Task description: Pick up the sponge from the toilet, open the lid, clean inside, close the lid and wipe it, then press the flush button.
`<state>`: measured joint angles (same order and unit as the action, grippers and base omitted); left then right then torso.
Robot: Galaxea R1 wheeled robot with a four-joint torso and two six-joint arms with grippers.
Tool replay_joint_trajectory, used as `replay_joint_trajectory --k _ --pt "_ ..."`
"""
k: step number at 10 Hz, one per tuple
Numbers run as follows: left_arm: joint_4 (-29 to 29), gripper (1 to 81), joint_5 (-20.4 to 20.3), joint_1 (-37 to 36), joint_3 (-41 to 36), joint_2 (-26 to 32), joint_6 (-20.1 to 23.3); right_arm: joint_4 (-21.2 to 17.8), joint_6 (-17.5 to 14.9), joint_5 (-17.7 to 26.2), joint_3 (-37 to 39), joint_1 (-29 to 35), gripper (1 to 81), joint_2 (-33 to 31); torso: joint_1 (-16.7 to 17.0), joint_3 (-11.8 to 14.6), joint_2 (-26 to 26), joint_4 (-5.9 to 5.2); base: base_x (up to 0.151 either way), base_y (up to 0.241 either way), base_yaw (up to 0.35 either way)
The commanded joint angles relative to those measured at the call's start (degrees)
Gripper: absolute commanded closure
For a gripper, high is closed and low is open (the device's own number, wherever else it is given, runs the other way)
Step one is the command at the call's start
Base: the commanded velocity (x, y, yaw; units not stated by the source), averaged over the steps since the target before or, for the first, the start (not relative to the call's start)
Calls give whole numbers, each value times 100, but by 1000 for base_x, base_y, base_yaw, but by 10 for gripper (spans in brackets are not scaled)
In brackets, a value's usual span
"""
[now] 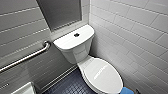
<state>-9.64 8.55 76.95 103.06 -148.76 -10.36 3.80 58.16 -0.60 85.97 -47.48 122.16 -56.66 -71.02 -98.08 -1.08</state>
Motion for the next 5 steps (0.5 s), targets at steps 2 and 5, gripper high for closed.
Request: replay_joint_trajectory --k 2,5 --pt "-3 10 437 44 -216 57 34 444 2 -214 -257 -477 811 -672 0 0 -2 0 0 0 0" --pt "-108 10 437 36 -225 13 43 1016 2 575 -1124 -102 811 -1103 0 0 -5 0 0 0 0"
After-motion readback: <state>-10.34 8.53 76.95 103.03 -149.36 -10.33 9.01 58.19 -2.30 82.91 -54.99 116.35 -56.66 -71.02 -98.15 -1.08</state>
